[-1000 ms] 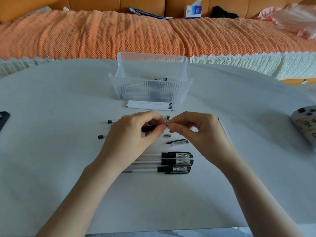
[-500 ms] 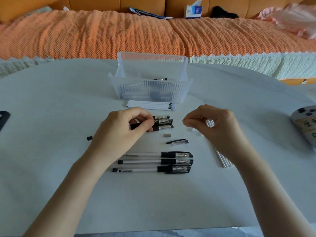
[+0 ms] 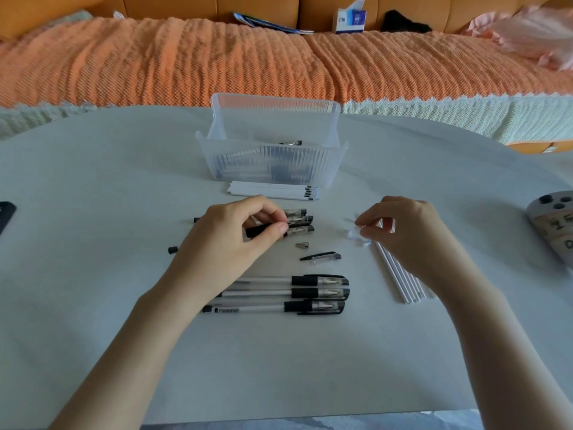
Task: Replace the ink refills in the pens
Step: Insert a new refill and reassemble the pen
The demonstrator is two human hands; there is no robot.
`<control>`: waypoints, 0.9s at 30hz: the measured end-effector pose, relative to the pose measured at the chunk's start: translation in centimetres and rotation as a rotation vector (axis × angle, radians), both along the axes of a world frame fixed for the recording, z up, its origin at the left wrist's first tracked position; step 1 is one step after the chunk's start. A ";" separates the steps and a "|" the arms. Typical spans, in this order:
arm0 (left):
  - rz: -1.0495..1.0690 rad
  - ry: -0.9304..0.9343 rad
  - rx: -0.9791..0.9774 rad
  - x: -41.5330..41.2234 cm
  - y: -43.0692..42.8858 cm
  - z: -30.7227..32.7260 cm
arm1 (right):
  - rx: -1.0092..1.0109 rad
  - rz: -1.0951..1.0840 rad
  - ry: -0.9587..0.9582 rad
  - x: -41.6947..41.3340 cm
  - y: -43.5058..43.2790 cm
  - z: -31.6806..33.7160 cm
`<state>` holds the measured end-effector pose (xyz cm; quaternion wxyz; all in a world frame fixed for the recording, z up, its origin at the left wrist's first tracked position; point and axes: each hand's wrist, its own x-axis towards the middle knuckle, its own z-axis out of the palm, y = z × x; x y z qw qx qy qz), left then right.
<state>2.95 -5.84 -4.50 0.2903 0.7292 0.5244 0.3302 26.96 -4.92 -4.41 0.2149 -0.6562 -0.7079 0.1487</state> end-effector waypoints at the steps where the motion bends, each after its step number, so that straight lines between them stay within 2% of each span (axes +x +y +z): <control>1: -0.001 0.002 0.003 0.0 0.0 0.0 | -0.002 0.004 -0.005 -0.1 0.0 0.0; 8: 0.006 -0.004 -0.003 -0.2 0.1 0.0 | 0.026 -0.011 -0.002 -0.1 0.0 -0.1; 13: -0.004 -0.037 -0.025 -0.3 0.0 0.2 | 0.094 0.098 0.122 -2.1 -0.4 0.0; 18: -0.030 -0.030 -0.032 -0.3 0.0 0.1 | 0.107 0.249 0.097 -4.7 -0.5 -1.1; 27: -0.041 -0.007 -0.015 -0.6 0.1 0.0 | 0.092 0.286 0.023 -5.9 -0.2 -1.8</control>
